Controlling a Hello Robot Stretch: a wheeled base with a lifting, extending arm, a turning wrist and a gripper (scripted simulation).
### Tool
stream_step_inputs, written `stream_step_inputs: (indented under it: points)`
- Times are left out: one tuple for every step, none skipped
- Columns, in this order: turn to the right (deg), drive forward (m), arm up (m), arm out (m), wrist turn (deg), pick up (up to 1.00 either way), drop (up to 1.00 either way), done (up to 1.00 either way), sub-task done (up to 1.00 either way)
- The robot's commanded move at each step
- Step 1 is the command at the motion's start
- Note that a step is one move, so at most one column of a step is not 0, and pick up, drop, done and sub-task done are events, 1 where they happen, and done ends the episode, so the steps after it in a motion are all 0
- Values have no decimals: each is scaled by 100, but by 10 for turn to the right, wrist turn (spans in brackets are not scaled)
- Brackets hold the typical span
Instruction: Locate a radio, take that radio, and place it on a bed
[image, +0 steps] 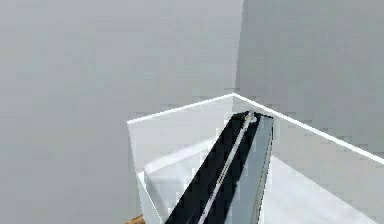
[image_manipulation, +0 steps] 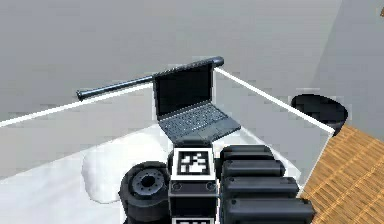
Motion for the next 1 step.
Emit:
stream_step_inputs:
  points:
    - [0,0,0,28,0,0,0,0,0]
